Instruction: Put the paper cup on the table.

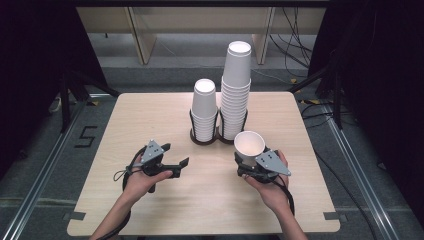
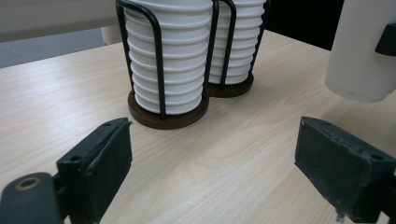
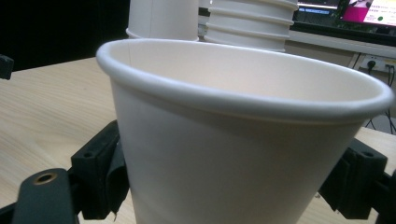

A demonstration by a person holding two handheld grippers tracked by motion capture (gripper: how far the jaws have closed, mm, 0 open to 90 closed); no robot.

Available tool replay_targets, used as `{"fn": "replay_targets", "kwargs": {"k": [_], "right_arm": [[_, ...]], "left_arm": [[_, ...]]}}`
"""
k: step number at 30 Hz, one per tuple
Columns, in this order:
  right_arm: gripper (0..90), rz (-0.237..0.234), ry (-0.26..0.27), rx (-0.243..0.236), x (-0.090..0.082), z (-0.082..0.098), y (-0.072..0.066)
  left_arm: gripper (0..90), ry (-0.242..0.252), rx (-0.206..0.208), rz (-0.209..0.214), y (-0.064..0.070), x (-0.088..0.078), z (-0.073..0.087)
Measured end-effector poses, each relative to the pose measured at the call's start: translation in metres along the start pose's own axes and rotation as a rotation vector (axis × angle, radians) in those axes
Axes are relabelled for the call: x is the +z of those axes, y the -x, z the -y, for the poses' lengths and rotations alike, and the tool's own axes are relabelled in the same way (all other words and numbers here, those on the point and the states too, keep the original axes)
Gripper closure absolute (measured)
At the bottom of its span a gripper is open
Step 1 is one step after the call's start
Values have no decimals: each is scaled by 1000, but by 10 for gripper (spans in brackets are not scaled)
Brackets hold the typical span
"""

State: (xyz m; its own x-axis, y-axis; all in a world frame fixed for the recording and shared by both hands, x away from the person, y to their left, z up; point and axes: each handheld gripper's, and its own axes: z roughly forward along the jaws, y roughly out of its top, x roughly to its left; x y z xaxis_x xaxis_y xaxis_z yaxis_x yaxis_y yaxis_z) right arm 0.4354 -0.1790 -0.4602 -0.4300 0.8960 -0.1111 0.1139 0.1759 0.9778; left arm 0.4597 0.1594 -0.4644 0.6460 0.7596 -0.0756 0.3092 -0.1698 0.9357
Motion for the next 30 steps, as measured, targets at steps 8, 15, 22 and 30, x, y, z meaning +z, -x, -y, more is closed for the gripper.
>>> {"fn": "replay_targets", "kwargs": {"k": [8,15,22,30], "right_arm": [[163,4,-14,17,0,3,-1],[162,16,-39,17,1,8,2],[162,18,-69,17,5,18,6],[160,25,-95,-4,11,23,6]], "left_arm": [[107,-7,3,17,3,1,5],[107,-4,-5,8,1,-1,5],[106,-9,-9,7,2,0,5],[106,-10,-12,10,2,0,6]]}}
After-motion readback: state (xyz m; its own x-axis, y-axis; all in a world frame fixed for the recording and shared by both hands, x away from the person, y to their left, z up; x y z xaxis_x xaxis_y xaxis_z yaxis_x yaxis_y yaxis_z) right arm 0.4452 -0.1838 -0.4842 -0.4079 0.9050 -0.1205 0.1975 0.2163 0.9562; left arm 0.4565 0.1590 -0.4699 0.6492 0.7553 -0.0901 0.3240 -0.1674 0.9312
